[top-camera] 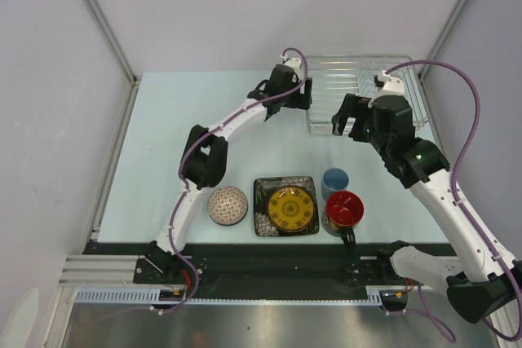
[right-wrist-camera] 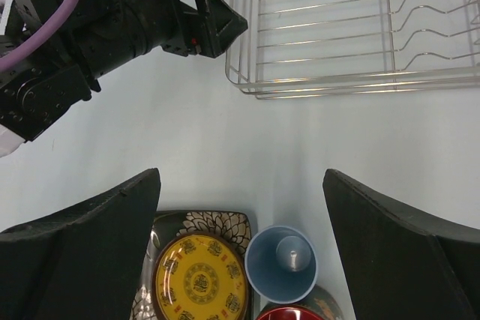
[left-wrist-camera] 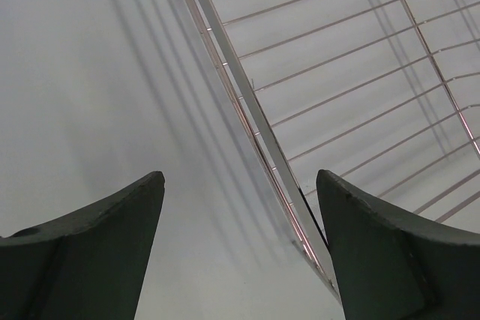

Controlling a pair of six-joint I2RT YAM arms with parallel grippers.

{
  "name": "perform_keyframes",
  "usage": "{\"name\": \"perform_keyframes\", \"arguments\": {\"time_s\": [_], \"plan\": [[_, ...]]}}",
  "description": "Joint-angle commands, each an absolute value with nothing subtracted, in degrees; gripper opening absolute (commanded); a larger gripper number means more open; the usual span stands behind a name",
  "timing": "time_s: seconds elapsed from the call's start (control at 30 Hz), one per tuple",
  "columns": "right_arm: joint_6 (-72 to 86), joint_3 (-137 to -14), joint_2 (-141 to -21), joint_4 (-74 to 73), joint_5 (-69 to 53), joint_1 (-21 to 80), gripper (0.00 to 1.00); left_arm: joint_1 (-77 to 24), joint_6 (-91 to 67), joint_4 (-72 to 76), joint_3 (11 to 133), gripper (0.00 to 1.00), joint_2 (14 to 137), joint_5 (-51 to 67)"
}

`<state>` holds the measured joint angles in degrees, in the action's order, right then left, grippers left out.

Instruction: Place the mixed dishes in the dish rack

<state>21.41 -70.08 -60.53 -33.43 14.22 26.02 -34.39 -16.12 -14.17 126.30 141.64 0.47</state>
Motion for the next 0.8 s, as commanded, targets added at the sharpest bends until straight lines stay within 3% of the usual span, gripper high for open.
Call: {"name": "perform_keyframes", "arguments": {"time_s": [0.0,0.17,0.2,0.23,0.37,0.77], "plan": [[21.9,-69.3,-60.1,-31.6,15.3,25.6,0.95,-35.5,-17.6,-14.0,126.1,0.87,143.0,2.9],[22.1,-68.8,-60.3,-30.9,14.5,24.7,0.95,-36.6,-17.1,-14.1,125.7,0.82,143.6,2.7],[22.2,-68.7,-60.2,-30.9,14.2,24.6,0.95,-36.7,-16.9,-14.8,125.7,0.77,143.8,2.6],[22.3,-68.6,-60.2,-30.8,14.3,24.4,0.95,-36.7,-16.6,-15.0,125.7,0.64,144.1,2.4],[22.4,-68.5,-59.9,-30.9,14.1,23.8,0.95,-36.1,-16.3,-15.6,124.5,0.43,143.8,1.0],[21.7,-68.2,-63.4,-28.5,10.2,13.3,0.95,-31.4,-14.0,-18.0,111.4,0.31,131.2,-3.4]]}}
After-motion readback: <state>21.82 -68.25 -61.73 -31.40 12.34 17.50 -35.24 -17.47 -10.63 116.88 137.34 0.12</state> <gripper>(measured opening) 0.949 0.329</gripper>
